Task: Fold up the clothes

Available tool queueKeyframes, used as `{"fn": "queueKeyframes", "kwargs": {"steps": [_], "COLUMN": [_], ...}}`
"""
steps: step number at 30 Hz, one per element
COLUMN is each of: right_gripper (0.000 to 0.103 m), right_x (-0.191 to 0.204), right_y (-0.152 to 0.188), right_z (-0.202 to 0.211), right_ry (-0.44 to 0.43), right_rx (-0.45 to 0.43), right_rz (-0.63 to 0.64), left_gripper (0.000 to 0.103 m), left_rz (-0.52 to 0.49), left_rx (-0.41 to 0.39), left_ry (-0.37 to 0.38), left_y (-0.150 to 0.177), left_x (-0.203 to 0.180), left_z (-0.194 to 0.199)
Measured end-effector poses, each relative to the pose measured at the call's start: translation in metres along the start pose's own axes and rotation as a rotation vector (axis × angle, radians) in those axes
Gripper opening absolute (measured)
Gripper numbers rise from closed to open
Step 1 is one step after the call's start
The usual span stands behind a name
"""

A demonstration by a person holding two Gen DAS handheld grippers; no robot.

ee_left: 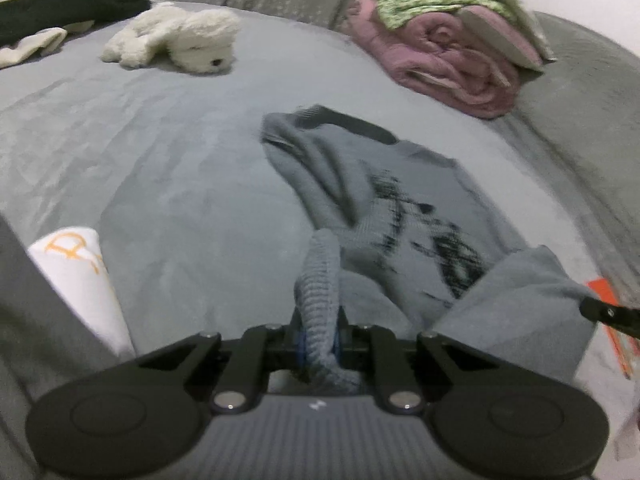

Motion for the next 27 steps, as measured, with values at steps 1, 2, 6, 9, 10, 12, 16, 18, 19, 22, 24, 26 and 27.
{"fn": "queueKeyframes", "kwargs": {"steps": [1,2,6,9,10,12,16,18,19,22,24,26,27], "right_gripper": [0.008,0.008,0.008,0.008,0.008,0.008,0.008,0.008,0.008,0.008,0.009,0.009,0.011], "right_x": [-0.002,-0.005,-0.015,-0.023,-0.025,-0.028,-0.037,-0.042,-0.044,-0.052,-0.055,-0.058,-0.058], "right_y": [0.0,0.0,0.004,0.008,0.009,0.012,0.017,0.02,0.021,0.026,0.029,0.031,0.033], "right_z": [0.007,0.013,0.035,0.049,0.054,0.061,0.069,0.068,0.067,0.058,0.053,0.049,0.047], "right_ry": [0.004,0.011,0.033,0.052,0.061,0.074,0.114,0.13,0.139,0.163,0.178,0.183,0.182], "right_rx": [-0.012,-0.021,-0.046,-0.065,-0.072,-0.079,-0.081,-0.07,-0.06,-0.023,0.002,0.02,0.027], "right_rz": [-0.005,-0.012,-0.039,-0.051,-0.053,-0.057,-0.058,-0.063,-0.067,-0.074,-0.073,-0.071,-0.07], "left_gripper": [0.012,0.012,0.012,0.012,0.012,0.012,0.012,0.012,0.012,0.012,0.013,0.013,0.014], "left_rz": [-0.005,-0.011,-0.046,-0.081,-0.091,-0.109,-0.144,-0.167,-0.175,-0.196,-0.207,-0.218,-0.222], "left_rx": [0.001,0.002,0.002,0.002,0.008,0.024,0.072,0.098,0.113,0.153,0.177,0.2,0.208], "left_ry": [0.017,0.036,0.109,0.153,0.162,0.182,0.208,0.203,0.199,0.181,0.166,0.15,0.143], "left_y": [0.004,0.008,0.019,0.027,0.029,0.034,0.042,0.046,0.047,0.051,0.054,0.056,0.057], "left_x": [-0.003,-0.007,-0.024,-0.037,-0.041,-0.047,-0.058,-0.061,-0.062,-0.062,-0.061,-0.061,-0.06], "left_z": [0.005,0.009,0.026,0.036,0.037,0.039,0.038,0.034,0.031,0.024,0.019,0.014,0.012]}}
Point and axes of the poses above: each gripper's, at about its wrist camera, not at the fingertips, and z roughly against the way its jaws point, x to its left, y to its underside, the point moved 4 cm from there along -z, roughly the way its jaws point, and after that the axes turned 7 degrees about x, right-handed, at the moved point
